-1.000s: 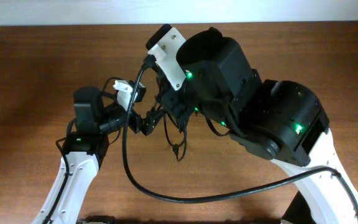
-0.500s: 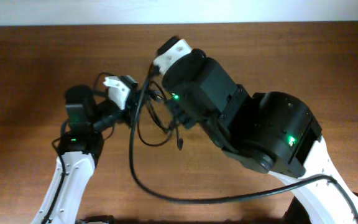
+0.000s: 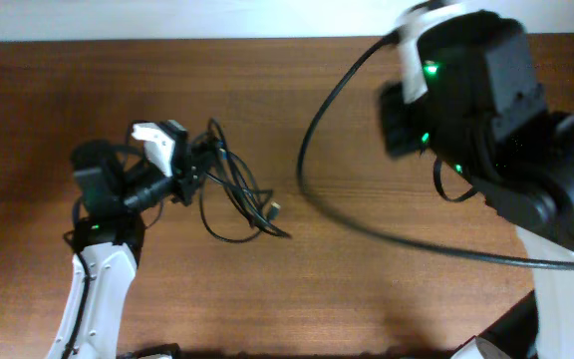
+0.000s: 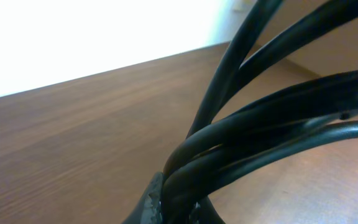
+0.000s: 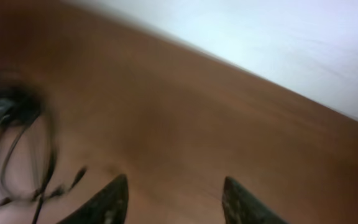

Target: Untangle cables

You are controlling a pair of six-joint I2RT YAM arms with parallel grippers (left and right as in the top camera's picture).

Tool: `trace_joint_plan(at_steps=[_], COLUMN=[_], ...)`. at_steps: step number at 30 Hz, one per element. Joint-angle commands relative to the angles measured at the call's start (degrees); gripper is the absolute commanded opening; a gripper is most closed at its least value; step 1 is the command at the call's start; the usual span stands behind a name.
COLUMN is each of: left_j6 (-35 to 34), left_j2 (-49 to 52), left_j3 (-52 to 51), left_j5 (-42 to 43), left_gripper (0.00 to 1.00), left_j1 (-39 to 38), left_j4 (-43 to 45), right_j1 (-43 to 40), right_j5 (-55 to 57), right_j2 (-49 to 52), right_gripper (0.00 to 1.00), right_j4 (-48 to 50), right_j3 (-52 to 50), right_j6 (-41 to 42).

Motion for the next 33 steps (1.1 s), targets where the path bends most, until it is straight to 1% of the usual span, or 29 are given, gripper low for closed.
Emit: trace_joint_plan(at_steps=[1,2,3,5,7,10,12,13,16,19,22,23,24,25,26,27,30,32,33], left_j6=[-0.28,-0.24,-0.04,-0.02,0.81,1.44,1.44,1.42,1.42,1.4,1.4,1.4,1.4,1.4,1.4,1.42,1.42,1.42,1.42], left_j2=[-0.33,-0.33,-0.33,-0.33,-0.31,1.18,3.28,4.35,5.35,5.33,5.33,5.35,5.33,5.35,5.35,5.33,5.35,5.35,5.35], left_j3=[0.07,0.07,0.07,0.07,0.07,0.07,0.07,0.07,0.07,0.07,0.07,0.07,0.07,0.07,0.07,0.07,0.07,0.07,0.07], left_j5=[2.99,2.49,-0.44,-3.58,-3.69,-4.98,-4.94,-4.74,-3.69,0.26,0.72,0.72,0.72,0.7,0.68,0.66,0.42,-1.14,-4.02], left_gripper=[0.0,0.0,0.0,0.0,0.0,0.0,0.0,0.0,0.0,0.0,0.0,0.0,0.0,0.0,0.0,0.0,0.0,0.0,0.0], left_j1=[-5.49,-6.25,-7.34,-8.31,-8.41,-8.44,-8.44,-8.44,-8.44,-8.44,-8.44,-8.44,-8.44,-8.44,-8.41,-8.41,-8.37,-8.37,-8.37], left_j4=[0.31,0.33,0.28,0.33,0.28,-0.15,-0.17,-0.15,-0.17,-0.11,-0.09,-0.11,-0.11,-0.13,-0.13,-0.13,-0.13,-0.57,-1.81], right_j1=[-0.04,0.2,1.27,3.63,6.91,12.5,15.06,16.11,16.48,16.46,16.35,16.31,16.31,16.31,16.31,16.24,14.91,11.3,7.1], right_j5=[-18.56,-20.72,-22.14,-22.1,-21.86,-21.86,-21.35,-20.72,-20.39,-20.35,-15.52,-13.68,-11.98,-10.95,-7.91,-1.86,26.88,38.14,38.6], right_j2=[1.25,1.25,1.36,1.75,1.95,2.05,2.32,2.54,4.22,7.43,11.06,11.5,11.54,11.52,11.52,11.52,10.12,6.95,4.13], right_gripper=[0.57,0.58,0.61,0.63,0.64,0.68,0.74,0.75,0.75,0.75,0.75,0.7,0.55,0.22,0.04,0.04,0.04,0.04,0.04], right_j4=[-4.02,-4.0,-4.0,-3.98,-3.8,-3.8,-3.82,-3.82,-3.87,-3.82,-3.56,-3.13,-2.71,-2.6,-2.56,-2.54,-2.58,-2.34,-1.79], right_j3=[-0.09,-1.09,-2.97,-6.05,-9.53,-10.12,-10.12,-10.14,-10.29,-10.29,-10.29,-10.29,-10.29,-10.29,-10.27,-10.27,-10.21,-10.16,-10.16], right_j6=[-14.75,-14.62,-14.6,-14.62,-14.62,-14.6,-14.6,-14.6,-13.51,-13.53,-13.53,-13.55,-13.53,-13.51,-12.02,-7.98,9.68,18.03,19.69])
